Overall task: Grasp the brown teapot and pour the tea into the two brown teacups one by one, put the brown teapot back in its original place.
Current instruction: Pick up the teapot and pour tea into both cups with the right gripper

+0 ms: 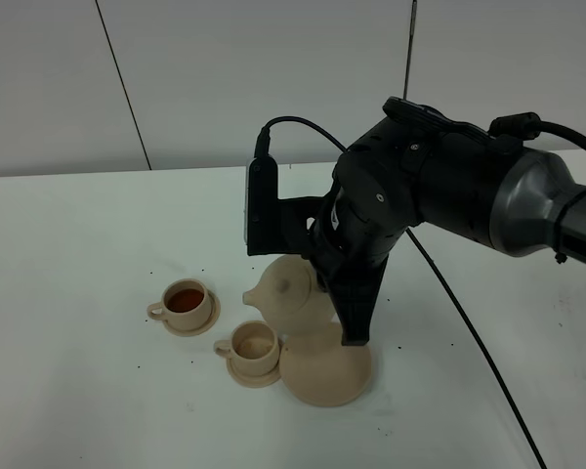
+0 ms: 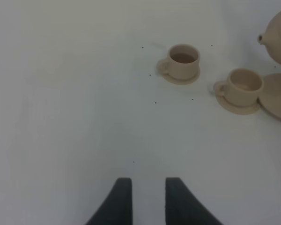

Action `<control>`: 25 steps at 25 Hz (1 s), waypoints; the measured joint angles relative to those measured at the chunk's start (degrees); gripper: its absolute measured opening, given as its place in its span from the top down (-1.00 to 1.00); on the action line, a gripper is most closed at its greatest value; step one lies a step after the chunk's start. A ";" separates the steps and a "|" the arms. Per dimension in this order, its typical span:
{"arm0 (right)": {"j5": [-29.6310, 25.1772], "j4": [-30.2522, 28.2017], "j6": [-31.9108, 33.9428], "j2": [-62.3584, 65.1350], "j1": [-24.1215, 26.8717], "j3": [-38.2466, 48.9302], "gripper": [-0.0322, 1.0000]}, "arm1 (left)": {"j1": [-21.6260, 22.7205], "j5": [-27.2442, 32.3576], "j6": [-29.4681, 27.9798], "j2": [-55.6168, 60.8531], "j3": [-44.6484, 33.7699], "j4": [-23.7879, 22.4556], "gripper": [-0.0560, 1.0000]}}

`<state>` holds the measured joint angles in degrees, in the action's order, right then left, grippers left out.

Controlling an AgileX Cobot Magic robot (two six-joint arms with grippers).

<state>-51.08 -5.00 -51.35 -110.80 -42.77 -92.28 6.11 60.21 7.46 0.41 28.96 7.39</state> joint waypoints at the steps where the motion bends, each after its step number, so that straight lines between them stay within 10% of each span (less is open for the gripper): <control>1: 0.00 -0.98 0.00 0.00 -0.14 0.00 0.75 | 0.00 0.00 0.00 0.00 0.00 0.00 0.43; 25: 2.28 -11.24 1.76 -1.43 -3.38 -0.05 0.75 | 0.00 0.00 0.00 0.00 0.00 0.00 0.43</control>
<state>-48.80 -16.24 -49.59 -112.23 -46.15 -92.33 6.11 60.21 7.46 0.41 28.96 7.39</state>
